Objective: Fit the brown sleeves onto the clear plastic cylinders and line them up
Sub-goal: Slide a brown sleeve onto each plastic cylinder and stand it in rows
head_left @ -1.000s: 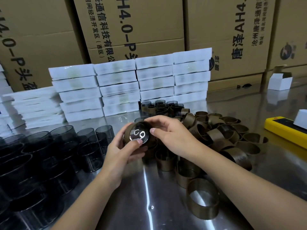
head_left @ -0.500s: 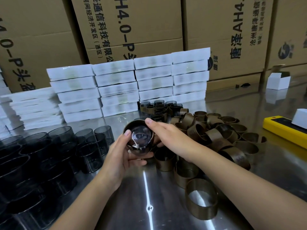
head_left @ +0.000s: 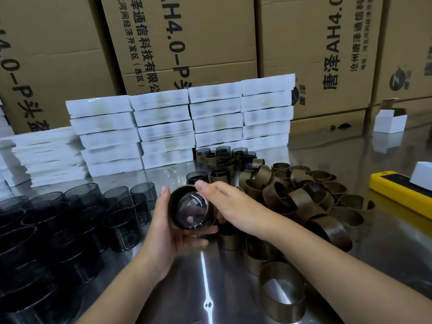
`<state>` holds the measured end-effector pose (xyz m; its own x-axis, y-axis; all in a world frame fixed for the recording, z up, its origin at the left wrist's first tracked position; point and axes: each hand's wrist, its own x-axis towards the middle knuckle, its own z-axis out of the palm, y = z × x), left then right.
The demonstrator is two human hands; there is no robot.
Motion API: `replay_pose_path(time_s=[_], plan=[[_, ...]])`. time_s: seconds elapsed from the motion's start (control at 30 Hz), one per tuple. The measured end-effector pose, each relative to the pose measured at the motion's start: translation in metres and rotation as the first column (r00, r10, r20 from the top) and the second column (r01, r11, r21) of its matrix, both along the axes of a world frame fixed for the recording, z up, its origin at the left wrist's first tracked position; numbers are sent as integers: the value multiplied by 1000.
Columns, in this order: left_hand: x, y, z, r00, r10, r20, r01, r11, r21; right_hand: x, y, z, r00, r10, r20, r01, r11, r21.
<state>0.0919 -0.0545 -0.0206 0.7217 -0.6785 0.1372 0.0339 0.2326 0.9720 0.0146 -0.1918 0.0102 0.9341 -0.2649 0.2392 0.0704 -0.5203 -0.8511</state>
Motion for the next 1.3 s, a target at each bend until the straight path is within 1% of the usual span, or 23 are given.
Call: replay_pose_path(time_s=[0.13, 0.27, 0.57, 0.73, 0.9, 1.07, 1.2, 1.3], plan=[[1, -2, 0, 998, 52, -32, -51, 999, 16, -3, 3, 2, 1000, 17, -19, -17, 1000, 3], [-1, -4, 2, 996, 90, -30, -89, 996, 22, 0, 1, 3, 1000, 20, 11, -20, 999, 33], [-7, -6, 3, 984, 166, -65, -162, 985, 61, 4, 1, -2, 1000, 16, 20, -16, 1000, -1], [-6, -8, 1, 968, 234, -87, -224, 968, 113, 5, 3, -2, 999, -33, 40, 34, 999, -18], [-5, -9, 0, 963, 254, -90, -240, 961, 138, 5, 4, -2, 998, -24, 58, 26, 999, -28], [-5, -10, 0, 962, 250, -107, -238, 965, 112, 3, 3, -1, 1000, -17, 3, 17, 999, 30], [-4, -10, 1, 964, 245, -107, -234, 967, 103, 4, 2, 0, 1000, -12, -5, 12, 999, 46], [-5, -9, 1, 967, 241, -77, -236, 969, 74, 4, 0, -1, 999, 42, -4, -41, 993, 113]])
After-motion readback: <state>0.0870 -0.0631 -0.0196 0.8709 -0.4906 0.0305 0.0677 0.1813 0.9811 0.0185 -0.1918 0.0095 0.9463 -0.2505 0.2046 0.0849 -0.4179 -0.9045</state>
